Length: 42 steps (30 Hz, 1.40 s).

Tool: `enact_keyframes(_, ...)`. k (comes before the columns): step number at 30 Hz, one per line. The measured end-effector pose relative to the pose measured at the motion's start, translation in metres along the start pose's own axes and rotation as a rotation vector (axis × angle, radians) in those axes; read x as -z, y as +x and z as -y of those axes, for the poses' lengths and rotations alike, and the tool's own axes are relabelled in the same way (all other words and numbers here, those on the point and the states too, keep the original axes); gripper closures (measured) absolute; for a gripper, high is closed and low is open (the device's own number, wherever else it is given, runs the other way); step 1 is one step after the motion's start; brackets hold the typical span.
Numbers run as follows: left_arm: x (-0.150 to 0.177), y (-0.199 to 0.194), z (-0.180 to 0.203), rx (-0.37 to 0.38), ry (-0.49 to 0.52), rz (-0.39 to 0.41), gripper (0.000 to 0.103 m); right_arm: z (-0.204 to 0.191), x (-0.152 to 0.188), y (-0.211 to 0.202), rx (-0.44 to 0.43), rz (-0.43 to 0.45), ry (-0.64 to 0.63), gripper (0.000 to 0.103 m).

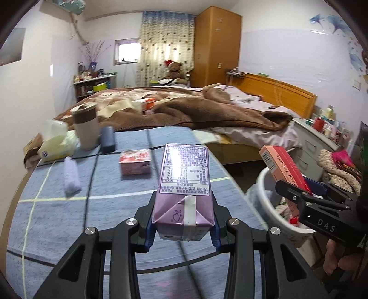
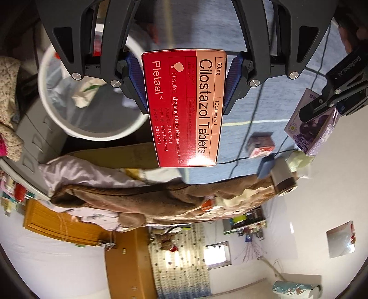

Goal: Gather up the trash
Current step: 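Carry the purple carton and red tablet box over the white bin, then open both tools to drop the carton and tablet box into the bin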

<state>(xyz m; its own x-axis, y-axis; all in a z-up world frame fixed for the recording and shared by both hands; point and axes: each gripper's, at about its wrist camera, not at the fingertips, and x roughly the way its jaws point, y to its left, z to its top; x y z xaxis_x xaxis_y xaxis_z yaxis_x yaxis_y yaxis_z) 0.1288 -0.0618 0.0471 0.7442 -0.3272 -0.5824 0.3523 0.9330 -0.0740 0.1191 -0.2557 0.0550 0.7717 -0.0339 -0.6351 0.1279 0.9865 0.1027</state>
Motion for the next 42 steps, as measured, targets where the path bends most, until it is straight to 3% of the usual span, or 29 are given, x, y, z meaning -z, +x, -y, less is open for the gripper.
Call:
enact_keyframes(25, -0.01, 0.039, 0.146, 0.252, 0.172, -0.042, 0.063, 0.108, 0.009, -0.017, 0.174, -0.016, 0.145, 0.04)
enact_keyframes(32, 0.0, 0.061, 0.171, 0.301, 0.196, -0.11, 0.063, 0.125, 0.012, -0.004, 0.191, -0.075, 0.132, 0.04)
enact_keyframes(42, 0.011, 0.081, 0.19, 0.309, 0.206, -0.17, 0.063, 0.139, 0.013, 0.012, 0.187, -0.147, 0.107, 0.04)
